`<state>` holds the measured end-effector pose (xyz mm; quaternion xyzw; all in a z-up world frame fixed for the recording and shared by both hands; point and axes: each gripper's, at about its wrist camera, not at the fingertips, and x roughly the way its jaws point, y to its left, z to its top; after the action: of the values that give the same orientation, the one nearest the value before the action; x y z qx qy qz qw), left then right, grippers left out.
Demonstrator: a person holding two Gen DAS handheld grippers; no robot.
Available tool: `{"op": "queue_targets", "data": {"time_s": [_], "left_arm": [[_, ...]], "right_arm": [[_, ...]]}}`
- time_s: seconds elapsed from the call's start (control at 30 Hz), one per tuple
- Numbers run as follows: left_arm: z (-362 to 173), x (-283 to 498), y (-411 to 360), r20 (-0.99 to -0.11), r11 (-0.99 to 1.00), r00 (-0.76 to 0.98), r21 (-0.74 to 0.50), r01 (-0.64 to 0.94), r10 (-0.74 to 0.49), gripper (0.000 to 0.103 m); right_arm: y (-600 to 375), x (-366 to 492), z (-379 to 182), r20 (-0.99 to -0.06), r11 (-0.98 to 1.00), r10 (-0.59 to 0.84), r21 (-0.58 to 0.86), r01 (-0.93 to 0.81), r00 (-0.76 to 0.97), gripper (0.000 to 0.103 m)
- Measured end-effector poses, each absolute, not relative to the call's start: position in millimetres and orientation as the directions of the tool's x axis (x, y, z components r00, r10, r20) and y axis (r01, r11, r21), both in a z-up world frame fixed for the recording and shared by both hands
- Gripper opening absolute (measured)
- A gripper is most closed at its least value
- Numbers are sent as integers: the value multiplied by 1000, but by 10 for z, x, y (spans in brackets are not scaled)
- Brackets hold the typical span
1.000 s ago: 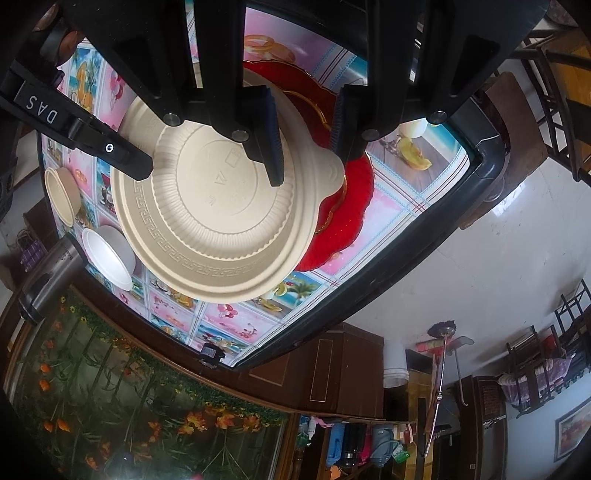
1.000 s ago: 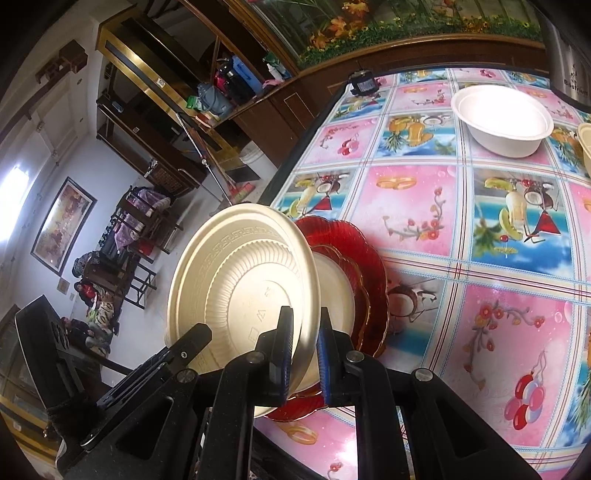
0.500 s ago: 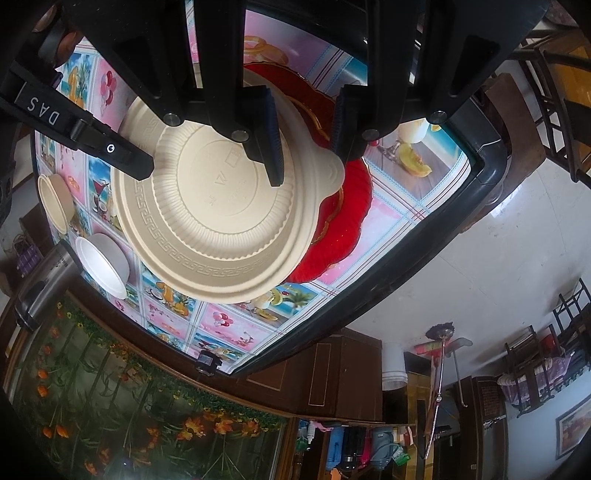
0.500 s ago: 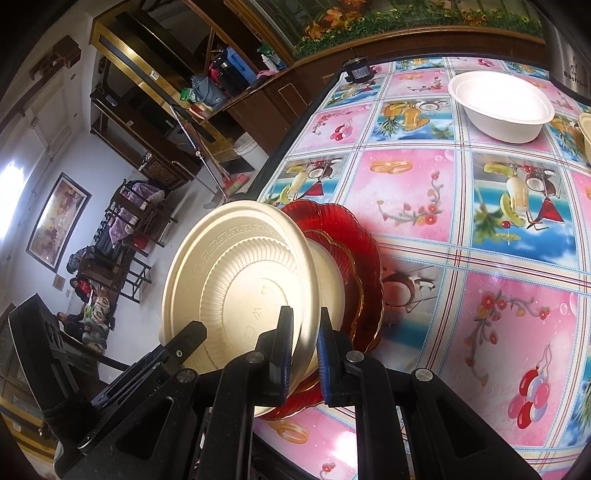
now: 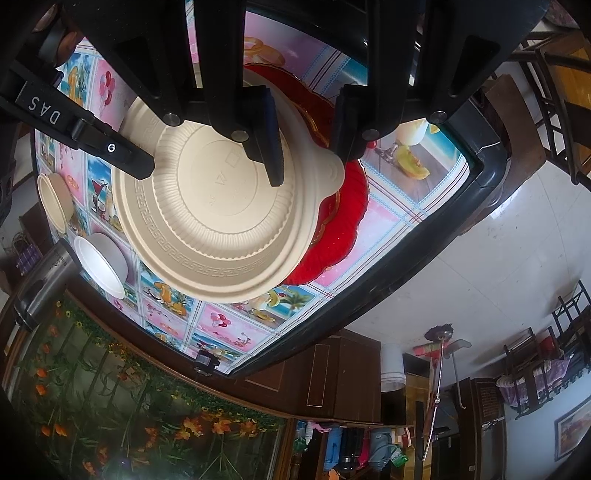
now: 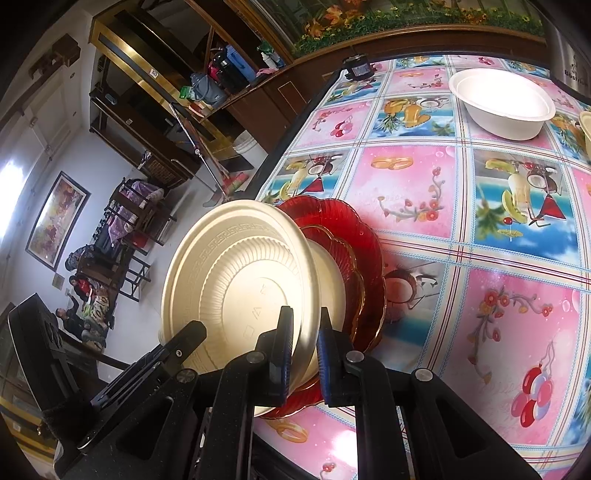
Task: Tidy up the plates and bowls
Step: 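Lower the beige bowl onto the white plate and open both tools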
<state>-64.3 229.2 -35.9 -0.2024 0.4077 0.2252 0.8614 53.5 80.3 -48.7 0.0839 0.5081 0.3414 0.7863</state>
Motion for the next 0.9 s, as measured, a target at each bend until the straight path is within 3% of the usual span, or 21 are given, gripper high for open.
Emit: {"op": "queue_targets", "data": {"time_s": [0.9], "left_arm": [[-374, -658, 2307, -798, 817, 558, -155, -556, 228, 22]], "right_arm": [[831, 530, -523, -749, 756, 617, 477, -448, 244, 12]]}}
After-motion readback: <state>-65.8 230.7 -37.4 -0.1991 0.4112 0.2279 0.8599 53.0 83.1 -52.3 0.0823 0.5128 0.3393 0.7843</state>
